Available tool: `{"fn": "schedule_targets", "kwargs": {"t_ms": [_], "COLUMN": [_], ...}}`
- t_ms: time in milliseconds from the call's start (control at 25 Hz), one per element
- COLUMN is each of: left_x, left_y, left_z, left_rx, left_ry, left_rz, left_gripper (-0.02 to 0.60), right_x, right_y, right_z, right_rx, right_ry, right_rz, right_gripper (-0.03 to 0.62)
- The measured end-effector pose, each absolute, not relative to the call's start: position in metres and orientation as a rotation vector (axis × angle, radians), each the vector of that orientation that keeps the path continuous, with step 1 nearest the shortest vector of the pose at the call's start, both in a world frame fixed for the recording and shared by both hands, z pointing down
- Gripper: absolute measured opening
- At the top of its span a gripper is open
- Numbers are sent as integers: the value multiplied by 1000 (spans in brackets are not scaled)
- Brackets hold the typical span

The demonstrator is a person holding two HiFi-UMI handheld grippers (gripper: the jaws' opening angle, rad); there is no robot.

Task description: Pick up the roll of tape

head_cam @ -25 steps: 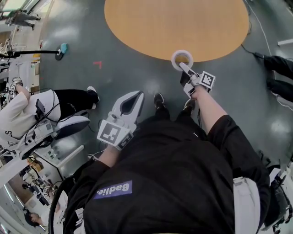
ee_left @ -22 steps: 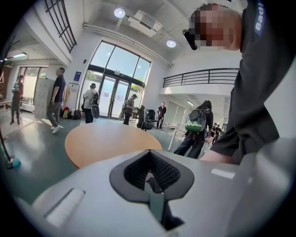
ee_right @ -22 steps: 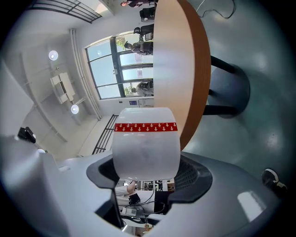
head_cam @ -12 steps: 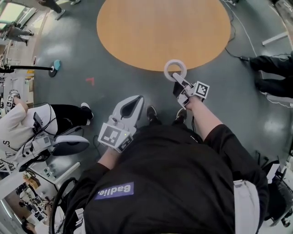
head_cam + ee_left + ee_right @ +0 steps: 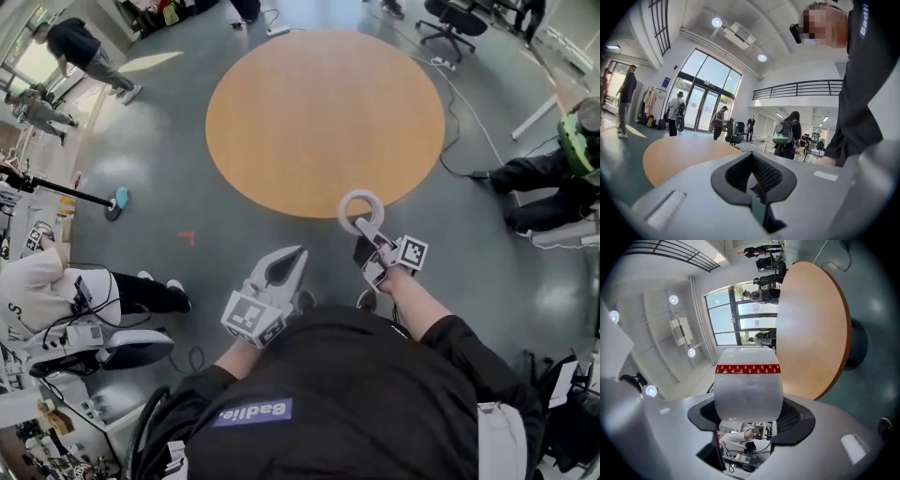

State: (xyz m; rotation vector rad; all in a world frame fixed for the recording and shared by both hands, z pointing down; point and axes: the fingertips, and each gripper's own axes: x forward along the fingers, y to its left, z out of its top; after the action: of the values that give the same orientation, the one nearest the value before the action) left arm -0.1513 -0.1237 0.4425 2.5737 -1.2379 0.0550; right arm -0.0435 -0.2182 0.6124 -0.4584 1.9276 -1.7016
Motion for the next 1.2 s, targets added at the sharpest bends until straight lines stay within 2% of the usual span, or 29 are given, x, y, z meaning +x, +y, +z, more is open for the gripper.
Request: {"fn": "schedule_targets", "kwargs": {"t_ms": [400, 760, 1200], "left_x": [-119, -101, -78], "left_y": [-124, -128, -125], "left_z": [430, 419, 412], "left_rx": [2674, 2719, 2758], "left_ry": [-1139, -1084, -1057], "left_rz": [-6, -30, -59], "left_gripper": [17, 15, 15], "right_x": [-29, -10, 3], "right_y": [-208, -185, -159], "right_z": [520, 422, 417], "right_rx": [-500, -618, -909], "right_ry": [2015, 2208, 2518], "right_rz": [-1529, -1106, -815], "right_gripper": [305, 305, 305]}}
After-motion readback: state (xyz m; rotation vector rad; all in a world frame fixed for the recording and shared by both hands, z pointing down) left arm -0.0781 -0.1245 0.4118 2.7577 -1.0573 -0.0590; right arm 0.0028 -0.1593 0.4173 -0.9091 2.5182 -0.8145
